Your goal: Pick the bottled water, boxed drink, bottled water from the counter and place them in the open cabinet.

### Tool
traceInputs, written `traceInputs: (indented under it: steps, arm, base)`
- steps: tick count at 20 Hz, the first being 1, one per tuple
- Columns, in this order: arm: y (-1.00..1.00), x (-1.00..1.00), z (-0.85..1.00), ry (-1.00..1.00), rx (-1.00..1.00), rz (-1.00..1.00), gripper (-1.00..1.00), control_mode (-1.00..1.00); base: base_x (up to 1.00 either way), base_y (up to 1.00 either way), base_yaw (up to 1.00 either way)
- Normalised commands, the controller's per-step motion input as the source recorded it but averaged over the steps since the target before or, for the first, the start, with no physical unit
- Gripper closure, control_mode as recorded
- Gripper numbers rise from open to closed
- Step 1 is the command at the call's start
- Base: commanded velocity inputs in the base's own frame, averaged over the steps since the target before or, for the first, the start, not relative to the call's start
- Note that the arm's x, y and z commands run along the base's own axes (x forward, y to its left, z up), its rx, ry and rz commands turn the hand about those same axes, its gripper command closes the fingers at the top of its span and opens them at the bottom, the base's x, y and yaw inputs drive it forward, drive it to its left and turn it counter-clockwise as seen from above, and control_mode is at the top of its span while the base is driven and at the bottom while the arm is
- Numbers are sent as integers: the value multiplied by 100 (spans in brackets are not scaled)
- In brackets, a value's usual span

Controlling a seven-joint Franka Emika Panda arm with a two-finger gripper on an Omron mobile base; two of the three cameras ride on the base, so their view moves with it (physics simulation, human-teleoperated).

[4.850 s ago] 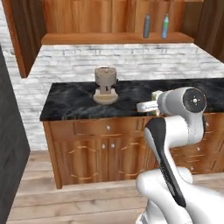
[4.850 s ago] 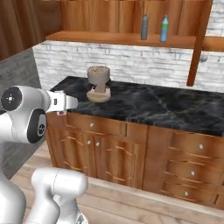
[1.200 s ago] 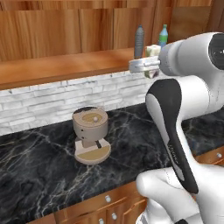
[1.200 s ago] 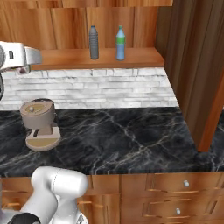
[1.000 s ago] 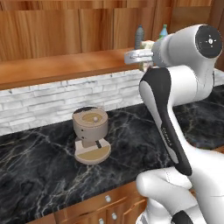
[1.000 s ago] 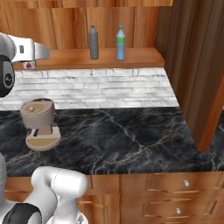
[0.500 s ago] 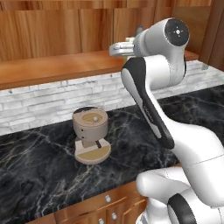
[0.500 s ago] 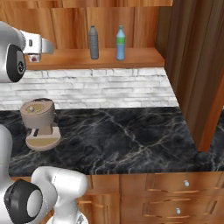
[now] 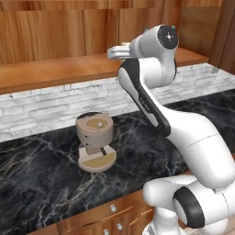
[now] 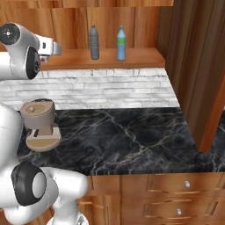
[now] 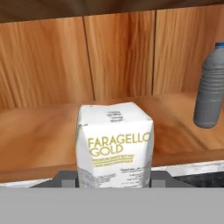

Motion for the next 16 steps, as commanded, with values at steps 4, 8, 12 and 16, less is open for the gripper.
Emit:
traceInputs:
  steps: [4,8,12,16]
  arm:
    - [1,44,-4,0,3,7,100,-100]
    - [4,32,0,0,0,2,100,-100]
    - [8,4,0,0,-3,0,100,-100]
    - [9,0,0,-2,-6,0,100,-100]
  base:
    - [0,0,0]
    - [0,0,0]
    - [0,0,0]
    - [0,0,0]
